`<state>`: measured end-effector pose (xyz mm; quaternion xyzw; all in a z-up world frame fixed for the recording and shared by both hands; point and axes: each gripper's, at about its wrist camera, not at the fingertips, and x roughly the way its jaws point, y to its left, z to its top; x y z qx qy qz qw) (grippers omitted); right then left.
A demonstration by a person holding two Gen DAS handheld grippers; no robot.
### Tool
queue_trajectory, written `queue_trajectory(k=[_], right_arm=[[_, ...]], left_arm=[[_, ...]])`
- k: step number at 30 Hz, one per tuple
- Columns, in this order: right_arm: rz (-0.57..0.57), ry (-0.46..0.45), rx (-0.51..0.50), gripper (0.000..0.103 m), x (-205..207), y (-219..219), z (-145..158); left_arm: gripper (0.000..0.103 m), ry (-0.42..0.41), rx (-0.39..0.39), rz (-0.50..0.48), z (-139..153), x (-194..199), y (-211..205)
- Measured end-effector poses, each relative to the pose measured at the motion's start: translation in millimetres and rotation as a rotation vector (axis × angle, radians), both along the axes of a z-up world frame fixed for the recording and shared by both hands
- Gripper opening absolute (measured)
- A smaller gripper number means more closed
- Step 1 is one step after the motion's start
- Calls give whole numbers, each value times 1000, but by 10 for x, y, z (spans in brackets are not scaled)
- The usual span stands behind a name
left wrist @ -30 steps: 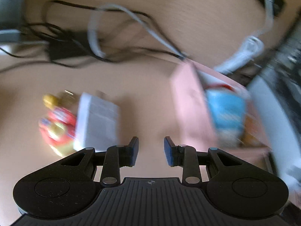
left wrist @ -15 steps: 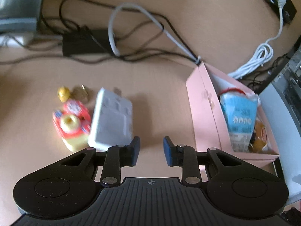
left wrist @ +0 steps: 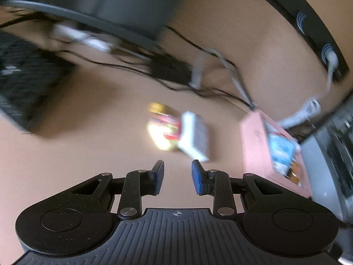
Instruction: Organize objects
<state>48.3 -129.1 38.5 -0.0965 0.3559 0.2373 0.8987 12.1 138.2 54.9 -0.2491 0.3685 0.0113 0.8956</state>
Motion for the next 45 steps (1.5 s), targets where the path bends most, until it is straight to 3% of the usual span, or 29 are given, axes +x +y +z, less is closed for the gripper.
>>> queue_trajectory(k=[3,6,9,16,17,19,25,30,33,35,40,41,42,43,45], right_arm=[[118,-88,-27,87,71,514,106],[187,-128,-52,82,278,1022,77],[234,-91,-75,65,569,1465,-36],[176,-47,-181,57,955,1957,-361],[155,-28,-179,52,980,1952,-395],[135,10,-156,46,947,1896,-428],[156,39,-114,46,307,1598,-435],[40,34,-115,46,-75,975,-415],[-18,39,-82,57,-233,586,-322],[-64,25,-75,71,-309,364,-269],[-167,43,-85,72,-360,-117,-195],[-179,52,-80,75,-347,-189,-183],[-190,59,-73,76,-344,-281,-170],[-196,61,-69,77,-344,-341,-178],[-213,61,-66,77,-334,-475,-188]], left_arm=[[31,32,109,71,51,-131,292],[31,56,142,125,79,-271,578],[31,95,183,129,79,-312,765],[31,88,251,103,174,-321,1017],[31,82,252,93,181,-294,1041],[31,65,254,72,188,-249,1080],[31,57,215,-8,90,-83,1029],[31,63,241,-220,-81,53,610],[31,63,273,-347,-234,93,294],[31,87,305,-390,-333,132,96],[35,98,418,-449,-343,237,-346],[38,100,428,-472,-343,257,-423],[47,102,436,-496,-350,279,-476],[52,108,435,-513,-350,306,-542],[51,111,372,-478,-322,364,-574]])
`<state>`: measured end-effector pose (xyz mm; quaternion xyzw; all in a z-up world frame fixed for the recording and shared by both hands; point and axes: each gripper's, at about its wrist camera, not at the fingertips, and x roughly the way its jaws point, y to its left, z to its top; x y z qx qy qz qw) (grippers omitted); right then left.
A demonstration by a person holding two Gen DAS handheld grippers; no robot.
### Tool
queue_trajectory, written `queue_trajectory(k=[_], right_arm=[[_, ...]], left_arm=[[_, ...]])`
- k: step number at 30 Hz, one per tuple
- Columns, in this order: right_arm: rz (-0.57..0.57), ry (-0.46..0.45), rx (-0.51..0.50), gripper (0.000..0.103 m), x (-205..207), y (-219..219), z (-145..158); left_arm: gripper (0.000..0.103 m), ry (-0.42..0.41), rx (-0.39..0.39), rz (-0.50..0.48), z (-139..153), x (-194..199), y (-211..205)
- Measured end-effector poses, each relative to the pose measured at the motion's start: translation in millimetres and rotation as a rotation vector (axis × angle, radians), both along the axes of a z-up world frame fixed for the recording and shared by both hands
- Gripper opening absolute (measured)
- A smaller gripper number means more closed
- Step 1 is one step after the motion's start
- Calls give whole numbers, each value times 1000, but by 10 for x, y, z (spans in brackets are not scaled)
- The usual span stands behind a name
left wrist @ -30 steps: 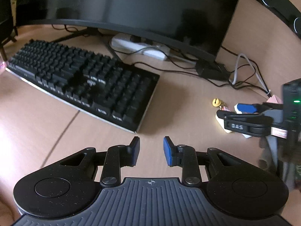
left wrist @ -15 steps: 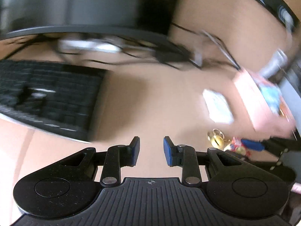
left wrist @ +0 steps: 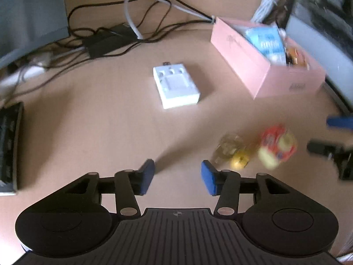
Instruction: Organize objects
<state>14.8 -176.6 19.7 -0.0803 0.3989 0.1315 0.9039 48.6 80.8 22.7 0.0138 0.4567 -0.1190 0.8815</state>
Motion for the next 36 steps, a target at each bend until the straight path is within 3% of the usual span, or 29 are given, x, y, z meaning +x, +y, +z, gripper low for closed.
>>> queue_trajectory(k=[2,4,7,10,17,24,27,36], right_arm=[[-13,3,16,77,33,-105,-19],[-19,11,37,78,72,-182,-52],[-16,23,51,78,106,-242,-79],[-6,23,86,78,100,-320,-91],[2,54,110,78,139,-449,-153],[13,38,96,82,115,-498,-113],[13,48,96,83,96,-486,-132],[44,45,61,84,-63,-360,-100]], left_arm=[[51,-53,-80,71,122,67,-4],[51,-116,-89,116,250,202,-95],[50,-108,-73,142,291,562,-259],[48,-67,23,165,130,889,-384],[50,-68,65,218,13,1226,-407],[49,-104,94,321,64,1204,-304],[51,-78,119,304,31,1209,-282],[53,-91,60,369,8,1323,-143]])
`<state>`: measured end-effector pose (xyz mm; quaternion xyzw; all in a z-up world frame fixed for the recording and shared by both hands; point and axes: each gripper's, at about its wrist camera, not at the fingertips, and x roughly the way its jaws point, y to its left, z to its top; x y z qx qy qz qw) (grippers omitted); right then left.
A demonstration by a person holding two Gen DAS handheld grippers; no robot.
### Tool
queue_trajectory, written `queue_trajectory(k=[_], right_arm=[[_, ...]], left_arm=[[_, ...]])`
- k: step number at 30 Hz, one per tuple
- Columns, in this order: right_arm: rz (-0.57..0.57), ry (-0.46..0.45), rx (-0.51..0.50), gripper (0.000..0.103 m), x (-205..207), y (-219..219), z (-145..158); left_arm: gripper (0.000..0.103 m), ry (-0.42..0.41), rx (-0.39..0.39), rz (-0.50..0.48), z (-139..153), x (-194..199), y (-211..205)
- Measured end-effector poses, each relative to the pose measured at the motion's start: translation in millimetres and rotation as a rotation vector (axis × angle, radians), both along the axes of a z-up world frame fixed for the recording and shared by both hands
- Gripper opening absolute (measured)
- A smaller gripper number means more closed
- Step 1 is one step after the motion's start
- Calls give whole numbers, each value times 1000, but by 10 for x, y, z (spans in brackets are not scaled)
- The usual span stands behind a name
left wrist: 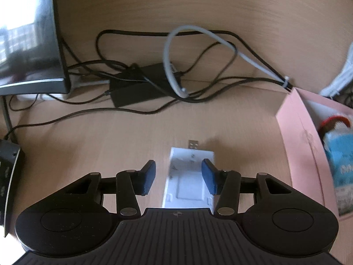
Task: Organize objects
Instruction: 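Grasp the white USB hub with the left tool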
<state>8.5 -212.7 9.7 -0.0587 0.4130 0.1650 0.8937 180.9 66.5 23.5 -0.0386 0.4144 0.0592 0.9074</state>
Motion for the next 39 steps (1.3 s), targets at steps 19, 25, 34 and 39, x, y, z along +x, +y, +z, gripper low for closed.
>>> queue_trajectory(k=[19,25,34,39], right_arm=[[6,8,-1,85,-179,60,1],[18,12,-8,85,-265,106,-5],[-30,7,-8,86,-288,-19,23],[12,2,5,86,-149,101,9]], left_arm=[[53,-43,-117,-155,-106,-408,-6],[53,-30,-155,-127,-45,-283,8],[53,22,-112,-141,-86,-219,-84],[53,57,-173,-144,-39,-554,-29]])
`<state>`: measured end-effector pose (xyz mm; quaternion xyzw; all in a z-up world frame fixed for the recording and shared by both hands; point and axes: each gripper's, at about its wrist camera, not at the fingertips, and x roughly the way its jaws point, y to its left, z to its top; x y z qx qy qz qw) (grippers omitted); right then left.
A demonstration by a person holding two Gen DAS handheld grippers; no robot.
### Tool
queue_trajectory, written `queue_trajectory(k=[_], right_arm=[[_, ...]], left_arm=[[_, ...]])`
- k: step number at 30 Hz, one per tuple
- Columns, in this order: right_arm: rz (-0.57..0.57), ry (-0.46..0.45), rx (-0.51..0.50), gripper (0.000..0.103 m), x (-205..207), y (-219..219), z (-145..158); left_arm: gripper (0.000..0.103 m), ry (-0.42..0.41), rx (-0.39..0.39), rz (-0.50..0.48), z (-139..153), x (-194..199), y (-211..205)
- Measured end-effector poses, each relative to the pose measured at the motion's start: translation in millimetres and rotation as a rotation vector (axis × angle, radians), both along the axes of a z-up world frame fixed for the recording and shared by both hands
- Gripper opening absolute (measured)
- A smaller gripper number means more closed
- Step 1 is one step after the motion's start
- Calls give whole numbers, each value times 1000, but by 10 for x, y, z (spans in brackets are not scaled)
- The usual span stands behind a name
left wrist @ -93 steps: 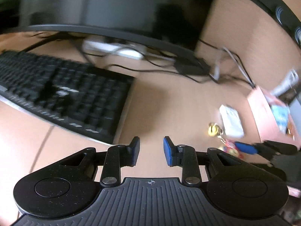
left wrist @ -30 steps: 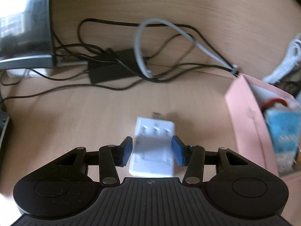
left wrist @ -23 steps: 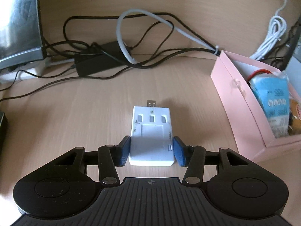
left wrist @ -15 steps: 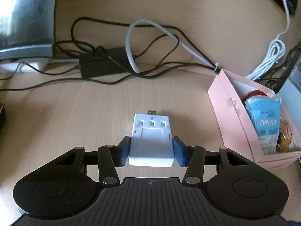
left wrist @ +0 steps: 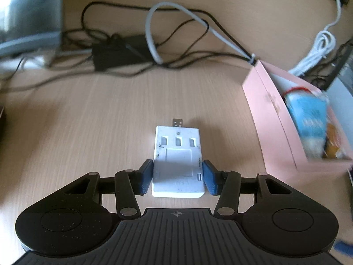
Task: Organize objects
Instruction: 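Grasp the white USB hub with the left tool, then grasp the yellow-red cartoon keychain toy with right tool while left tool holds hub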
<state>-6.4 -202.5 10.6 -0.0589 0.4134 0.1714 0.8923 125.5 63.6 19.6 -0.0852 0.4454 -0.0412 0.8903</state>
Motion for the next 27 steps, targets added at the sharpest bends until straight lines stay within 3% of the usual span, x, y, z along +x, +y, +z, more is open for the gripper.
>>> queue_trajectory(k=[7,9,12,16,21,27], right_arm=[[129,-12,20,86,303,455,-86],[146,-6,21,81,420,553,-119],[181,11,25,59,527,650,-132],[202,15,13,44,498,669,-122],[147,20,-12,43,327,375,-110],[-5,10,-62,37,172,-124,-104]], left_arm=[[53,28,-64,-10,49,-753,97],[53,43,-89,5,58,-875,166],[53,68,-97,-5,82,-947,197],[53,69,-60,-25,83,-999,129],[53,57,55,-48,70,-1022,-87],[53,60,-29,-79,62,-1009,-192]])
